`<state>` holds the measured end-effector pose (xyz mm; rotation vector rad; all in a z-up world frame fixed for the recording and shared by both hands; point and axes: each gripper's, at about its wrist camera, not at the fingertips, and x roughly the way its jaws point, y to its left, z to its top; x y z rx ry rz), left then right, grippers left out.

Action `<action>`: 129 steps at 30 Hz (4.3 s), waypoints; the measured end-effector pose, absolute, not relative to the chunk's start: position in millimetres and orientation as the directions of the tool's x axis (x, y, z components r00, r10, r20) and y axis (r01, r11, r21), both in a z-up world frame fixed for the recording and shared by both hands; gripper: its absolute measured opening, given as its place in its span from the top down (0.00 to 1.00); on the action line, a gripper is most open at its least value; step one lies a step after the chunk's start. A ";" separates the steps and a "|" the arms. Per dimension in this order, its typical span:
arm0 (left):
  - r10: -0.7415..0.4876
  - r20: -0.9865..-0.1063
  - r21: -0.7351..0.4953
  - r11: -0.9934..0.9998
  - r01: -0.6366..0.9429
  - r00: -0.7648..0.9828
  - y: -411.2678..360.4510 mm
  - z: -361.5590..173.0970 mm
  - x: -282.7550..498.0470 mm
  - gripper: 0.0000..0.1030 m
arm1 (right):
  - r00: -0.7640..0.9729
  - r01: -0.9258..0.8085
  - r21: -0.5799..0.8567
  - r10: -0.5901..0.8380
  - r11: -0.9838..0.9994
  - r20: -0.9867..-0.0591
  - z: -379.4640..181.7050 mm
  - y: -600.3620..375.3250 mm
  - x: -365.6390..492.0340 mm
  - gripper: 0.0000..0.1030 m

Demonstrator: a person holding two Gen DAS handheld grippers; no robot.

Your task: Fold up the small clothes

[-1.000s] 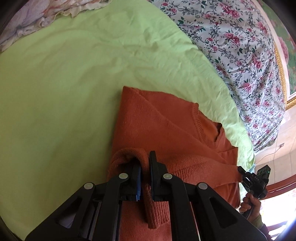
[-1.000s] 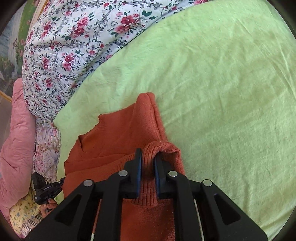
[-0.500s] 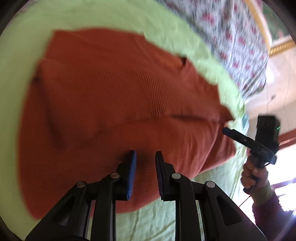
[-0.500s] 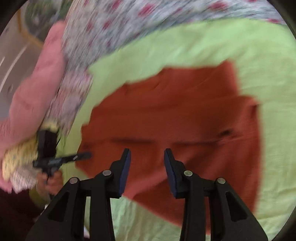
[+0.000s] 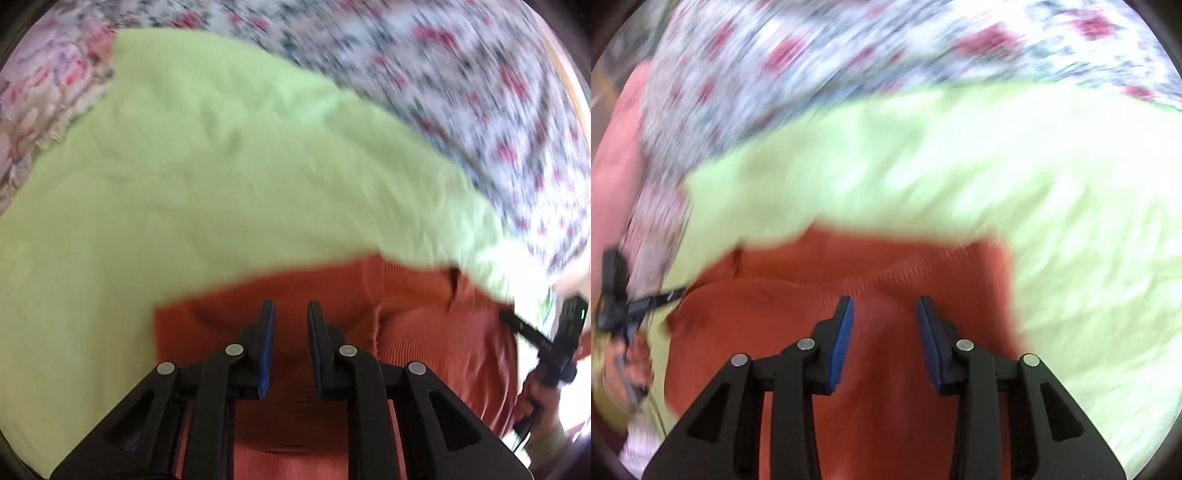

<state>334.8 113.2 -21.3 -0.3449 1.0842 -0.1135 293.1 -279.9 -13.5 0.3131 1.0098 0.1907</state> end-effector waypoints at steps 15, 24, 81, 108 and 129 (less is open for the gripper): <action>-0.404 -0.790 -0.451 0.892 0.008 0.461 106.3 2.8 256.2 0.76 | 0.523 -0.039 0.429 0.385 0.902 -0.761 14.1 -278.2 225.7 0.64; -0.216 -0.867 -0.309 0.940 -0.146 0.448 131.2 -33.5 291.4 0.76 | 0.484 -0.044 0.466 0.427 0.884 -0.764 13.6 -250.7 204.8 0.64; -0.397 -0.756 -0.653 0.516 -0.555 0.521 155.4 -83.5 81.5 0.36 | 0.323 -0.079 0.527 0.522 0.846 -0.789 20.1 -215.0 99.3 0.56; -0.378 -0.714 -0.464 0.886 0.006 0.590 7.4 18.0 158.8 0.87 | 0.374 -0.023 0.586 0.551 0.810 -0.746 11.9 -272.1 163.2 0.56; -0.366 -0.805 -0.297 0.930 0.216 0.468 -91.3 -12.7 148.9 0.87 | 0.163 -0.041 0.731 0.727 0.681 -0.667 -34.5 -184.4 282.6 0.66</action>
